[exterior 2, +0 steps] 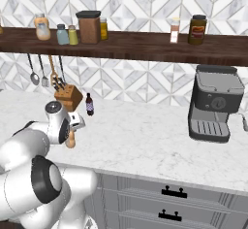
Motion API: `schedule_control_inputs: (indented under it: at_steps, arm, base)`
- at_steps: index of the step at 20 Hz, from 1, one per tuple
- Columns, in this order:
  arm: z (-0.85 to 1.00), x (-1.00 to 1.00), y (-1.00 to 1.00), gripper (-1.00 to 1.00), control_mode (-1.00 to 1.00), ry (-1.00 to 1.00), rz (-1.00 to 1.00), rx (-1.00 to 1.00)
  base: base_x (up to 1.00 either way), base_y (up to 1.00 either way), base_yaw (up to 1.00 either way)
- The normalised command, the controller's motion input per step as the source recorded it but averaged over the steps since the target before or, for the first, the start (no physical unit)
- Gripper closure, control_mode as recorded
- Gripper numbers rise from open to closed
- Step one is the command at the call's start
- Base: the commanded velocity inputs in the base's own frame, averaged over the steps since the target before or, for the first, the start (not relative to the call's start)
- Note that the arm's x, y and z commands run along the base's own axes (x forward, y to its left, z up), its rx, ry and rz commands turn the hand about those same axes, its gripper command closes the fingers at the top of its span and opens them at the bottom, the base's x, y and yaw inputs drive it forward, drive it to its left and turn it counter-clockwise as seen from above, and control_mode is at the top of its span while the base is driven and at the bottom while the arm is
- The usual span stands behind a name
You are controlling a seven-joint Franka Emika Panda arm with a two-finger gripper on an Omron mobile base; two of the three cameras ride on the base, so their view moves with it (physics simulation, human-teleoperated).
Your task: Put the shaker and condiment bottle from the counter next to their counterparts in the cabinet.
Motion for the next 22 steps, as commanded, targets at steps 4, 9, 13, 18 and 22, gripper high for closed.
schedule_control_inputs:
  at_steps: [4, 9, 13, 18, 22]
  arm:
    - [-0.05, -0.02, 0.00, 1.00, -1.00, -0.07, 0.00, 0.00]
    - [0.40, -0.18, 0.01, 1.00, -1.00, -0.19, 0.00, 0.00]
    - [0.56, -0.22, 0.01, 1.00, -1.00, -0.19, 0.00, 0.00]
    - [0.54, -0.15, 0.00, 1.00, -1.00, -0.11, 0.00, 0.02]
    - [0.61, 0.00, 0.00, 1.00, -1.00, -0.01, 0.00, 0.08]
  base:
    - [0.00, 0.00, 0.00]
    - [0.00, 0.00, 0.00]
    - [0.00, 0.00, 0.00]
    - [0.00, 0.00, 0.00]
    - [0.00, 0.00, 0.00]
